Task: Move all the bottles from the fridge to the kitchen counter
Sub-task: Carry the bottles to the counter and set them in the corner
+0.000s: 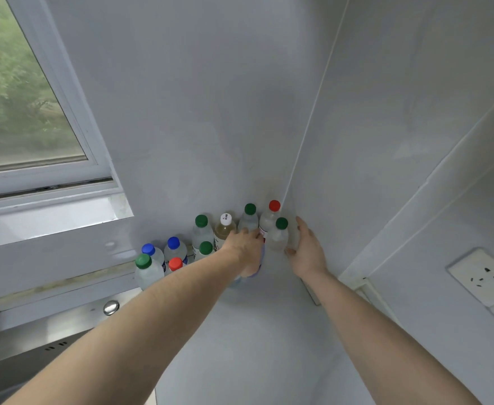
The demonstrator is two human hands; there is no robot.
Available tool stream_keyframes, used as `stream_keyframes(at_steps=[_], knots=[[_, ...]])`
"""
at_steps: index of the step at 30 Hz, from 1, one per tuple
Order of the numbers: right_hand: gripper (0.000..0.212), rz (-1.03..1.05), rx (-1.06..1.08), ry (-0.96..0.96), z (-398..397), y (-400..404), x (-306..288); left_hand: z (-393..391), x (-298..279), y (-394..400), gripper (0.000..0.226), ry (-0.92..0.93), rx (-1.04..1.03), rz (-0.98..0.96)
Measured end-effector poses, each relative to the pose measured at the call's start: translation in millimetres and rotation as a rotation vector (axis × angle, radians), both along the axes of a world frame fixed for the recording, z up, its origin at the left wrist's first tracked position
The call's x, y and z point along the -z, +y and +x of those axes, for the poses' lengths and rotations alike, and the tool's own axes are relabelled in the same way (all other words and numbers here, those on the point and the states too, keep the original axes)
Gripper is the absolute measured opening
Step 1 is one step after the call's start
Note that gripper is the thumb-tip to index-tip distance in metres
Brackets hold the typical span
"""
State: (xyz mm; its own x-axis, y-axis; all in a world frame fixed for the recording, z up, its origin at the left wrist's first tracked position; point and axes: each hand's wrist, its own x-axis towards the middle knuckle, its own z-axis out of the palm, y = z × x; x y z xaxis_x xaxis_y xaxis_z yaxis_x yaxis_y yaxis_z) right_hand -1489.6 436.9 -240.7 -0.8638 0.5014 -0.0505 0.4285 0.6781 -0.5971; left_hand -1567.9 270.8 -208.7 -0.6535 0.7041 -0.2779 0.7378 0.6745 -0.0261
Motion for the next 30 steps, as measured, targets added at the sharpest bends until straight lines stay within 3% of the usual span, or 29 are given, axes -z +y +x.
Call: stream_keyframes(at_steps=[7,13,17,30], knots=[[0.079,-0.025,-0.025,-0.023,72.6,-26.9,-26.7,55.9,-17.6,-37.0,0.080,0.094,0.150,0.140],[0.067,-0.134,0.102,0.057,170.3,-75.5,-53.5,133.4,-49.0,-84.7,0.068,-0.085,0.161,0.511],[0.066,-0.168,0.230,0.105,248.9,-114.7,-74.2,174.1,-54.2,-105.6,0.063,-0.156,0.258,0.661],[0.063,-0.118,0.778,0.197,522.2,-279.2,-134.8,369.0,-97.3,-127.7,0.056,-0.399,0.876,0.613]])
